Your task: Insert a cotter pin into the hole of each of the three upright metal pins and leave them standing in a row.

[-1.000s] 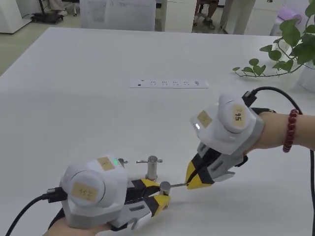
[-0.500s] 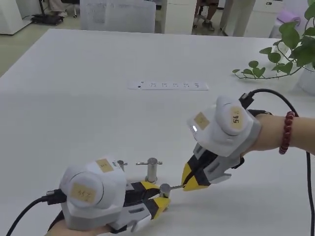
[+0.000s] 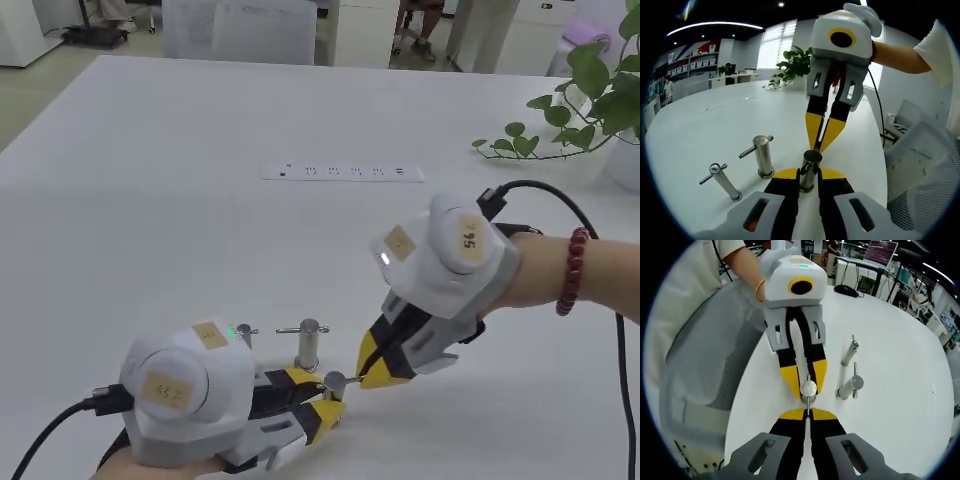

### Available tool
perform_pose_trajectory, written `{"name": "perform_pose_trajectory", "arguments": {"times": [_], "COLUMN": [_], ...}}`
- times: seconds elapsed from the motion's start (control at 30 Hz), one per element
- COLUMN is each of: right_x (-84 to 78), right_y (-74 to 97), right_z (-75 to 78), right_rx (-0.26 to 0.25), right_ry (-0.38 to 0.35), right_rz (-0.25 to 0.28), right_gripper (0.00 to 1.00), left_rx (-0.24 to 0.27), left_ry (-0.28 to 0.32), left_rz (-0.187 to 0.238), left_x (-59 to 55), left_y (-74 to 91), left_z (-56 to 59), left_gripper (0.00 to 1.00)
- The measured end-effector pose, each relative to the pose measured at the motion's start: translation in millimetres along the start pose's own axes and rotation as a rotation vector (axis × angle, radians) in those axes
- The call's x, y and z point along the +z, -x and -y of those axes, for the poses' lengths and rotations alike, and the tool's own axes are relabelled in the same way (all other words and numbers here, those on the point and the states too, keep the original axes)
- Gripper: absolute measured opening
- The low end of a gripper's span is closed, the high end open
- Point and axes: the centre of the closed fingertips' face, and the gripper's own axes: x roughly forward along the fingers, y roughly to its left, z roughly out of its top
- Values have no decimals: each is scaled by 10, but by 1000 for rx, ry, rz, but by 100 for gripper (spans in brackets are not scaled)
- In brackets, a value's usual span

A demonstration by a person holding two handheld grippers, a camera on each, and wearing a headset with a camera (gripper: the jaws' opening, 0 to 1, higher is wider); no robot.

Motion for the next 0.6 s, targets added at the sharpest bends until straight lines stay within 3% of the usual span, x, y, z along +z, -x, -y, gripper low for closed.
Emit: {"name": "perform_pose_trajectory", "arguments": {"times": [0.6], "right_x": [91], "right_y": [-35], "right_z": [2], "right_rx": [-8], "right_ry": [-14], "right_rz": [15], "right_gripper": [4], "left_rx": [-5], "left_ry": [55], "left_rz": [15], "left_x": [-17], "left_y": [-8], "left_z": [-14], "left_gripper": [12]}}
